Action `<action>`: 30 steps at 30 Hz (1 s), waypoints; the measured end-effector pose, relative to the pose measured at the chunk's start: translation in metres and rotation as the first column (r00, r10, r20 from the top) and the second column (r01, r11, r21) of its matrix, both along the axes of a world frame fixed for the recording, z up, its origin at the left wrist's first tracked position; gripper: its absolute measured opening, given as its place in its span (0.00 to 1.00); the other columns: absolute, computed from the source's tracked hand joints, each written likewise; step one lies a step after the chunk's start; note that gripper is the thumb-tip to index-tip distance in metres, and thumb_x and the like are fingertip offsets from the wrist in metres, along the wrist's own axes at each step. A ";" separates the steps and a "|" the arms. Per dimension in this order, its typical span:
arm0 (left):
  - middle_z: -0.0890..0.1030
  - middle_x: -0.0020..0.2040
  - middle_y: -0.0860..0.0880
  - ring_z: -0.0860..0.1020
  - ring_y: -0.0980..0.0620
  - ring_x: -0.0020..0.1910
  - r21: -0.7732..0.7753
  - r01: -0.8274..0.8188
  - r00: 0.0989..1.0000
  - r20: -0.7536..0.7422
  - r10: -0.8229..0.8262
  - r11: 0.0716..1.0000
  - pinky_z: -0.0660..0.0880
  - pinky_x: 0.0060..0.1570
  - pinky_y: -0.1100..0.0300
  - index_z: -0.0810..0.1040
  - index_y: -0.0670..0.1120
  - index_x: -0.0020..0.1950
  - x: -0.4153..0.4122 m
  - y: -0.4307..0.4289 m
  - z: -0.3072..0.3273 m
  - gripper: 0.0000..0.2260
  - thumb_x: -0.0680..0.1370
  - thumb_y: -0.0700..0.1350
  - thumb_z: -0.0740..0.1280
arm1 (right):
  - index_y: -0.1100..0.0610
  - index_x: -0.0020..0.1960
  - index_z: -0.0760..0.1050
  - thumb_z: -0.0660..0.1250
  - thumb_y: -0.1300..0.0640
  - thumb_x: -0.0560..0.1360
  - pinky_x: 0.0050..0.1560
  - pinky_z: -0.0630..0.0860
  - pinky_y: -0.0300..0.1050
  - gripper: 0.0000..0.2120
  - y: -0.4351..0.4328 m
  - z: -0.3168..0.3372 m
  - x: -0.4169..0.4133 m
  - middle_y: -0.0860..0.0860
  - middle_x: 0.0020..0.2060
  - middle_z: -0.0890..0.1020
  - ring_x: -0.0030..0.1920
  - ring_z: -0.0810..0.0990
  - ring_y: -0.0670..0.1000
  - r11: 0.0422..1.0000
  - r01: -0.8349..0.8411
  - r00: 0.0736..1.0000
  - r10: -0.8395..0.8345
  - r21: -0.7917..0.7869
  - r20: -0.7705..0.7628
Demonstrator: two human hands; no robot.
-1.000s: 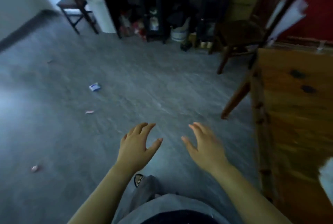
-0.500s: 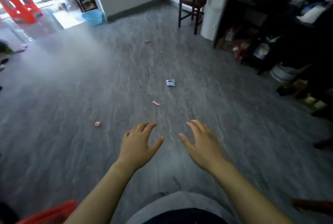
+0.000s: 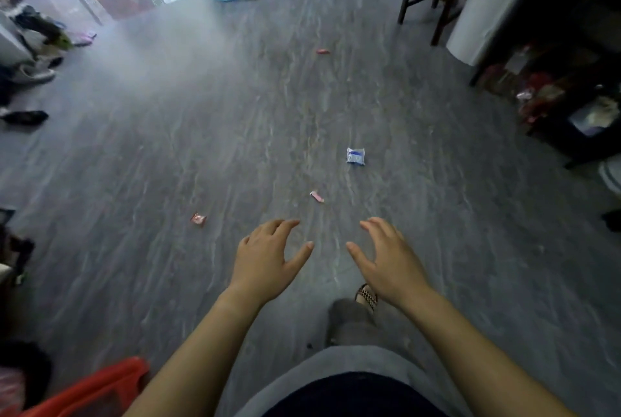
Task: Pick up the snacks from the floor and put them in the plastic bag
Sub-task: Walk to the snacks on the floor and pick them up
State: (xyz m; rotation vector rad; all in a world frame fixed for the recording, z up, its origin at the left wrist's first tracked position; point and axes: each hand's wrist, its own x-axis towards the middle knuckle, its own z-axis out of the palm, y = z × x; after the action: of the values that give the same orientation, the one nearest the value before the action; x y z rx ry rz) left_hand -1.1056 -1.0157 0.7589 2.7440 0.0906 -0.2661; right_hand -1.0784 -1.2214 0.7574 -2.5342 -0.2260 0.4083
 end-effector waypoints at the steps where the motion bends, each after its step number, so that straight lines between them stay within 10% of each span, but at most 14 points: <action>1: 0.75 0.64 0.50 0.72 0.49 0.63 0.003 0.000 1.000 -0.004 0.000 1.000 0.71 0.59 0.49 0.70 0.52 0.67 0.024 -0.006 0.003 0.33 0.70 0.69 0.47 | 0.58 0.68 0.66 0.59 0.43 0.76 0.69 0.60 0.46 0.26 -0.006 0.002 0.026 0.53 0.68 0.68 0.69 0.64 0.53 1.000 0.003 1.000 -0.003 0.007 0.001; 30: 0.71 0.68 0.51 0.69 0.49 0.66 0.048 -0.153 0.973 -0.169 0.159 0.987 0.66 0.63 0.49 0.64 0.54 0.71 0.490 -0.021 -0.045 0.27 0.76 0.65 0.55 | 0.57 0.66 0.68 0.59 0.43 0.75 0.65 0.62 0.44 0.25 -0.027 -0.055 0.514 0.52 0.65 0.71 0.65 0.67 0.53 0.965 -0.260 0.951 0.253 -0.020 -0.178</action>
State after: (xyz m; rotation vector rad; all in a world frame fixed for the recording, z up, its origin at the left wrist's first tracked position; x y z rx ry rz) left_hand -0.6157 -1.0362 0.7138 2.7241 0.3596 -0.4607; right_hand -0.5640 -1.2484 0.7022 -2.4999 -0.4873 0.7396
